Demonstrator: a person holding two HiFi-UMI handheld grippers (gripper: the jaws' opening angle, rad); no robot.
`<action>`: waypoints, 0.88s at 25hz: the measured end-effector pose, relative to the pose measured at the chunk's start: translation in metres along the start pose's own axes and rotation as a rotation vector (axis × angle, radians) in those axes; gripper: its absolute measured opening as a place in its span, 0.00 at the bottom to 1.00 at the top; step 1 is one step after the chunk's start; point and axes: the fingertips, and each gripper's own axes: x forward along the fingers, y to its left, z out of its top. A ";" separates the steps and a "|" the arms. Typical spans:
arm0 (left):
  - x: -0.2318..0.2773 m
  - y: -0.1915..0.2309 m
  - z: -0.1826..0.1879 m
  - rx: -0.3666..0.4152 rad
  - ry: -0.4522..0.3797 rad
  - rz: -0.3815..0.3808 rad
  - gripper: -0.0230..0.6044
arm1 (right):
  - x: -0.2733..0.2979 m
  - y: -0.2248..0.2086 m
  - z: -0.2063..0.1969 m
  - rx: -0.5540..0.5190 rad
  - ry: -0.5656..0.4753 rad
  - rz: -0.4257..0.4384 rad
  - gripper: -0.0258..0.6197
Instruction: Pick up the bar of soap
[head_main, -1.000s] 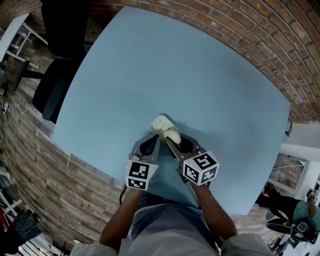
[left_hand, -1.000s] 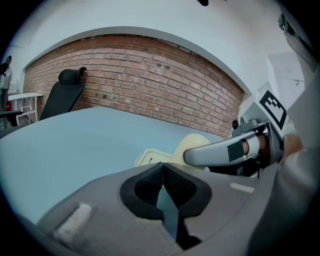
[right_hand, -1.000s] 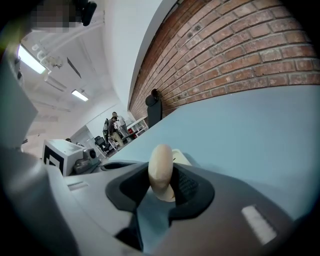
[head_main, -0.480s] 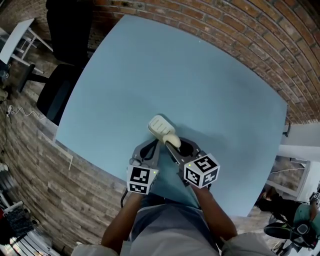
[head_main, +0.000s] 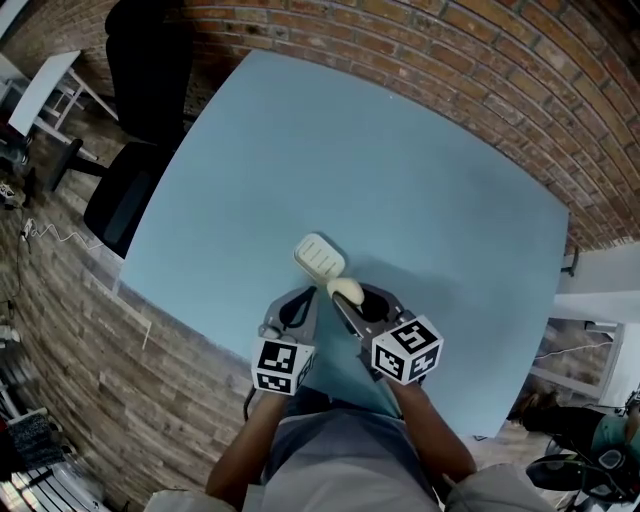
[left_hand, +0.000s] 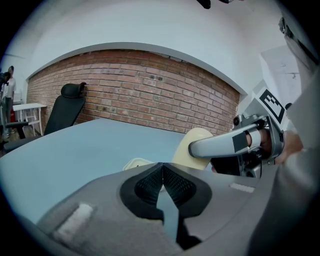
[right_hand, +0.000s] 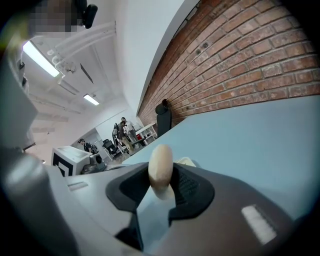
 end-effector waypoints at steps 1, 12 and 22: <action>-0.002 -0.003 0.002 0.002 -0.006 -0.001 0.04 | -0.003 0.001 0.001 -0.001 -0.005 0.003 0.22; -0.024 -0.023 0.025 0.010 -0.062 0.006 0.04 | -0.032 0.023 0.015 -0.022 -0.062 0.043 0.22; -0.043 -0.037 0.046 0.030 -0.123 0.015 0.04 | -0.060 0.037 0.028 -0.048 -0.115 0.068 0.22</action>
